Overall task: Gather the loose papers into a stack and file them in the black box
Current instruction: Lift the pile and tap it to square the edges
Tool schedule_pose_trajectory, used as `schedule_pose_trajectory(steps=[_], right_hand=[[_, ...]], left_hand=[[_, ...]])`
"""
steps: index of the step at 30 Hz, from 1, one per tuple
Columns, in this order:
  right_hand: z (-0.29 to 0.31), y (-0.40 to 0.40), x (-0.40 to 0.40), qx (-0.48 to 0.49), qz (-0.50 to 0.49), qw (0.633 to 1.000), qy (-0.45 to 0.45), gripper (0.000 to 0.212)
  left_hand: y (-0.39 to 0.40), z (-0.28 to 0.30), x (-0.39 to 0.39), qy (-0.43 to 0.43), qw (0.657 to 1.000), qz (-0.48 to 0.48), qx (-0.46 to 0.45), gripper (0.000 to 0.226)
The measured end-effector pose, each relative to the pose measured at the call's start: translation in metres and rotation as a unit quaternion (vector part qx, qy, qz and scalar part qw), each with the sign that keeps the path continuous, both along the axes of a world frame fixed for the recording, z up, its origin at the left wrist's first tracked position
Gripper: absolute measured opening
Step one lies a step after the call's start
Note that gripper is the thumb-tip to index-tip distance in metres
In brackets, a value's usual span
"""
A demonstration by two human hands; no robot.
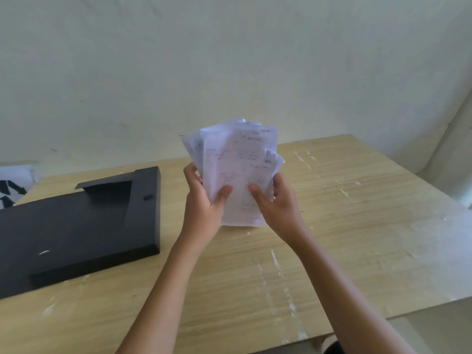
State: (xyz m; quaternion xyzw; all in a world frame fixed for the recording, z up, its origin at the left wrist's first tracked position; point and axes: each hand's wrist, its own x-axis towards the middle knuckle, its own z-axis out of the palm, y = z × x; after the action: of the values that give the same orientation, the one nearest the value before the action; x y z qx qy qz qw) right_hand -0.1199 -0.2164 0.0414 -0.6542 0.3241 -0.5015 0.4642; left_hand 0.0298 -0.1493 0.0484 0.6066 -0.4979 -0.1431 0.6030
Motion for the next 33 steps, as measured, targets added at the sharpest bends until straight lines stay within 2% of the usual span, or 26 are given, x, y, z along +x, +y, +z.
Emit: schedule_pose_trajectory(steps=[5, 11, 14, 19, 26, 29, 33], right_hand=[[-0.013, 0.001, 0.001, 0.004, 0.023, 0.999, 0.035, 0.039], [-0.029, -0.003, -0.002, 0.028, 0.030, 0.996, 0.077, 0.020], [-0.034, -0.005, -0.004, 0.052, 0.024, 0.995, 0.080, 0.020], [-0.024, -0.009, -0.006, 0.050, 0.016, 0.998, 0.027, 0.030], [-0.006, -0.004, 0.004, 0.011, -0.027, 0.999, 0.015, 0.020], [-0.003, -0.001, 0.008, -0.013, -0.048, 0.999, 0.015, 0.022], [-0.014, -0.001, 0.010, 0.001, -0.044, 0.999, 0.023, 0.028]], left_hand=[[-0.001, -0.024, 0.007, -0.004, 0.999, -0.009, 0.039, 0.052], [-0.008, -0.044, 0.009, -0.015, 0.990, -0.028, 0.139, 0.030], [-0.013, -0.050, 0.010, -0.054, 0.983, -0.027, 0.171, 0.047], [-0.009, -0.041, 0.000, 0.003, 0.995, -0.021, 0.093, 0.025], [-0.008, -0.032, -0.015, 0.040, 0.998, -0.038, 0.027, 0.037], [-0.011, -0.032, -0.020, 0.047, 0.999, -0.025, 0.001, 0.036], [-0.013, -0.043, -0.020, 0.048, 0.999, -0.021, 0.005, 0.048]])
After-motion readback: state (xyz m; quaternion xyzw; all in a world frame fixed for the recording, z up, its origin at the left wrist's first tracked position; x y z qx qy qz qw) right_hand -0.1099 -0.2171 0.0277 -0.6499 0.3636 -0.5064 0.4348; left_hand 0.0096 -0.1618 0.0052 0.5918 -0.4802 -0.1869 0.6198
